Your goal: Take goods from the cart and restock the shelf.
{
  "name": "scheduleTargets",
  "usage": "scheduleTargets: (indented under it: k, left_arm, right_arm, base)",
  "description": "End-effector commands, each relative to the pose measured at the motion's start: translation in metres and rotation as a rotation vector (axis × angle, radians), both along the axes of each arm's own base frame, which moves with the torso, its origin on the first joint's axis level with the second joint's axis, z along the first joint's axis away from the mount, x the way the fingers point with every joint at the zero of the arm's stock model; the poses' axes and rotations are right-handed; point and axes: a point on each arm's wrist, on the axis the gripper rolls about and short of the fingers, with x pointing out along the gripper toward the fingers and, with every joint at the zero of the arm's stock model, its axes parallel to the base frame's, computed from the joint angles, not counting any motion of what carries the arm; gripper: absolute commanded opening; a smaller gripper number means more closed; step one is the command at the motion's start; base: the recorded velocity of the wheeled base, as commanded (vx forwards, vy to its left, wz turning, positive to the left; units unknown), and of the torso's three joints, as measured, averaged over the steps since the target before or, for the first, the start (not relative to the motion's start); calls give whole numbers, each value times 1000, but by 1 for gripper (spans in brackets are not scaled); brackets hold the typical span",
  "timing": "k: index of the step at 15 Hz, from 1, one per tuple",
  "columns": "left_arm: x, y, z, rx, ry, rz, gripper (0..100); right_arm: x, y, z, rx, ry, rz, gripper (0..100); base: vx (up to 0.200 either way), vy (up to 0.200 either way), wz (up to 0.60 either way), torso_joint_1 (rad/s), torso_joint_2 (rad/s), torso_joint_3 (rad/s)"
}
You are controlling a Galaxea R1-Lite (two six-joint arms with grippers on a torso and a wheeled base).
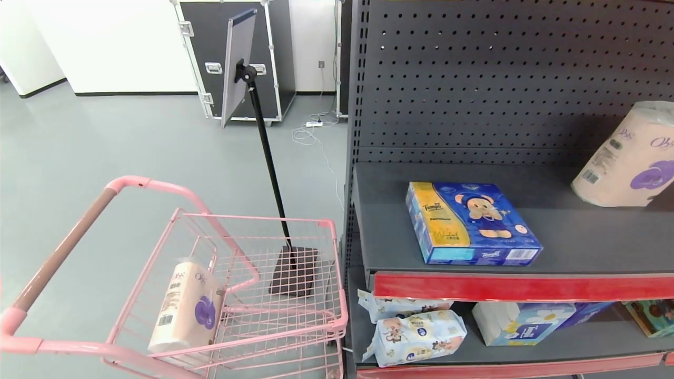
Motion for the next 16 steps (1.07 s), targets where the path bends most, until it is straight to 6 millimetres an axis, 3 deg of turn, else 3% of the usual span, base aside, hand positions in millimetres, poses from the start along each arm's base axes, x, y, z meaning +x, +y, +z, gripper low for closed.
scheduleTargets:
  k: [1,9,16]
  left_arm:
    - [0,0,0,0,2,-1,100]
    - [0,0,0,0,2,-1,100]
    - [0,0,0,0,2,-1,100]
  right_arm:
    - [0,0,0,0,1,0,100]
    - [0,0,0,0,1,0,100]
    - [0,0,0,0,1,0,100]
  base:
    - [0,0,0,-129,359,217]
    - [0,0,0,-145,381,235]
    - [0,0,0,-180,535,357]
